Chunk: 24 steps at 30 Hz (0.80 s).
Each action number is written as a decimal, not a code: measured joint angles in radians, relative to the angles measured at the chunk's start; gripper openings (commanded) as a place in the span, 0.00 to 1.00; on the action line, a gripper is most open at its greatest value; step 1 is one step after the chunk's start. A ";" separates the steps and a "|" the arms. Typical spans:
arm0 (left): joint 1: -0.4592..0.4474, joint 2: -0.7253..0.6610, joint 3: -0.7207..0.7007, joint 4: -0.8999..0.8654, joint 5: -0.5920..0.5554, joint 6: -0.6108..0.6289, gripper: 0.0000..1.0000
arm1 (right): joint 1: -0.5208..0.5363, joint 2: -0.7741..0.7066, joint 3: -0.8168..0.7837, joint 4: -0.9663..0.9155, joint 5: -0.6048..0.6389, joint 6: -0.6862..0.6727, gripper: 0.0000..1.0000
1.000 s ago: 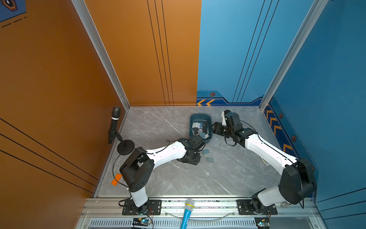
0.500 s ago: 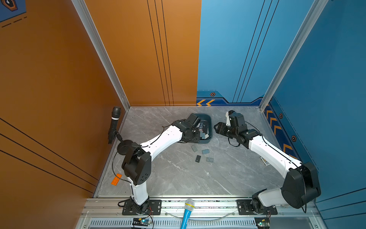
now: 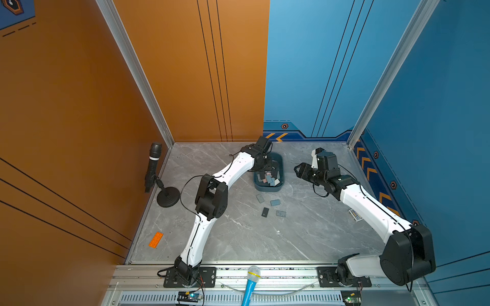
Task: Put the eraser in the storage box
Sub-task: Place the eraser in the storage box.
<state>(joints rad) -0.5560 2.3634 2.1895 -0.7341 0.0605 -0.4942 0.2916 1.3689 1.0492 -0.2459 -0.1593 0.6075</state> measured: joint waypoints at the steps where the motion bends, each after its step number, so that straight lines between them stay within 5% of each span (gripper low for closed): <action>1: 0.002 0.029 0.037 0.000 -0.001 0.000 0.45 | -0.005 -0.004 0.000 0.000 -0.003 0.000 0.59; 12: 0.021 0.233 0.313 0.001 -0.041 -0.021 0.58 | -0.024 -0.015 -0.004 -0.002 -0.024 0.000 0.59; 24: 0.018 0.182 0.252 0.006 -0.045 -0.022 0.60 | -0.014 -0.091 -0.004 -0.072 -0.028 0.000 0.58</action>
<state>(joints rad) -0.5377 2.5454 2.4413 -0.7277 0.0151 -0.5163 0.2779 1.2781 1.0451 -0.3180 -0.1871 0.6079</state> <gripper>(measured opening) 0.600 0.587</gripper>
